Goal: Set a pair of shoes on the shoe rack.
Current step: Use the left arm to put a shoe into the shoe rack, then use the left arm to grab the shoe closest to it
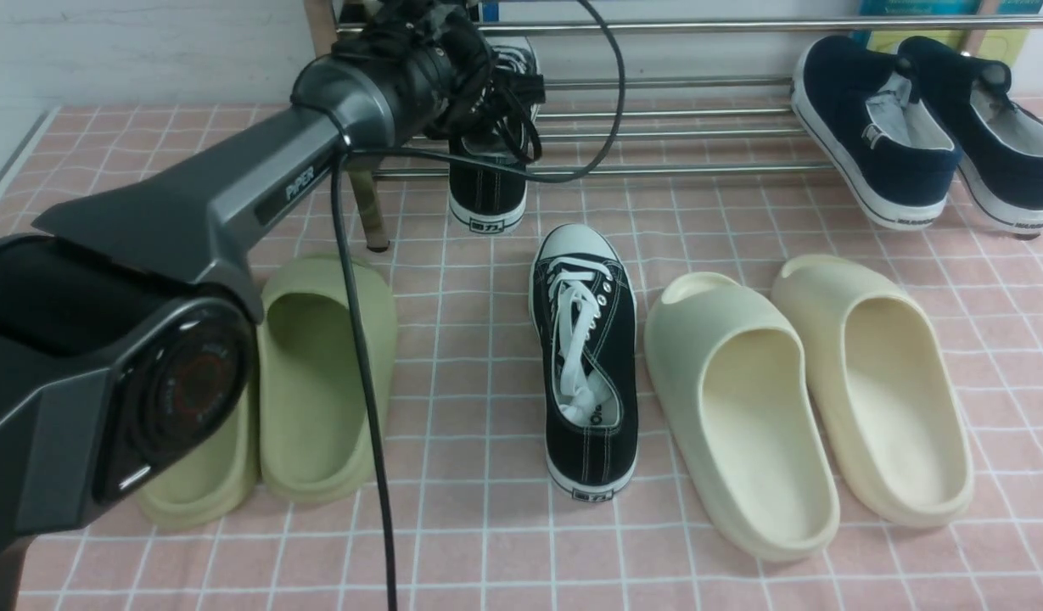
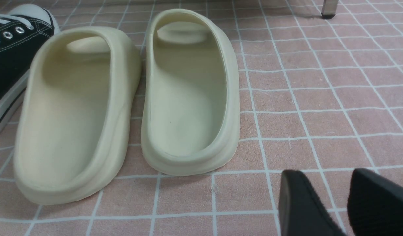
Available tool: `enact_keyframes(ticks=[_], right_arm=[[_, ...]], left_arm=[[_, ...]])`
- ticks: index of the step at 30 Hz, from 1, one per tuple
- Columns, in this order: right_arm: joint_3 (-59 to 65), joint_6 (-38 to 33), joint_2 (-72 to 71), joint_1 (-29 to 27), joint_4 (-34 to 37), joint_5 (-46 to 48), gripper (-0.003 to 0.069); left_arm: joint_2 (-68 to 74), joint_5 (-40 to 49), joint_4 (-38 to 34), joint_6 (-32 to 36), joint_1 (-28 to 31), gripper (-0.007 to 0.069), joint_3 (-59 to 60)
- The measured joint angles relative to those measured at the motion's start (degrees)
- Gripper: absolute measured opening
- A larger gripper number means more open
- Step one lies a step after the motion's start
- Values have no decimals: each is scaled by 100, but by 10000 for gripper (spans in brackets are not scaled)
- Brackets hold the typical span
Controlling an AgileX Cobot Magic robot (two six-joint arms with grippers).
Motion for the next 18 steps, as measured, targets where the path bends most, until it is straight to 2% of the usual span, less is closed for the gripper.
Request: enact_keyframes(ticks=[2,3,4,8,9,11,12,13,14,17,18], right_arm=[[0,0,0,0,0,0,238],[0,0,0,0,0,0,238],[0,0,0,0,0,0,238],[0,0,0,0,0,0,238],[0,0,0,0,0,0,238],[0,0,0,0,0,0,238],[0,0,0,0,0,0,238],[0,0,0,0,0,0,238],[0,0,0,0,0,0,238],[0,0,0,0,0,0,238],[0,0,0,0,0,0,238]], left_arm=[[-16,27,0,-24,0,189,-27],[-16,33,0,-24,0,198,-27],[-38,111,-31,-24,-7,269,-50],[-318,714,-243,349,-103,393,-55],[-372,804,-271,434,-122,400,-55],[-784,1521,-499,1195,-308,424,-65],[-819,1586,-519,1332,-345,424,-65],[-1064,2164,-651,1870,-506,424,-97],[-1162,2473,-735,2115,-586,424,-104],[-1358,3398,-1370,3062,-864,419,-21],[-1387,3450,-1596,3216,-900,417,103]])
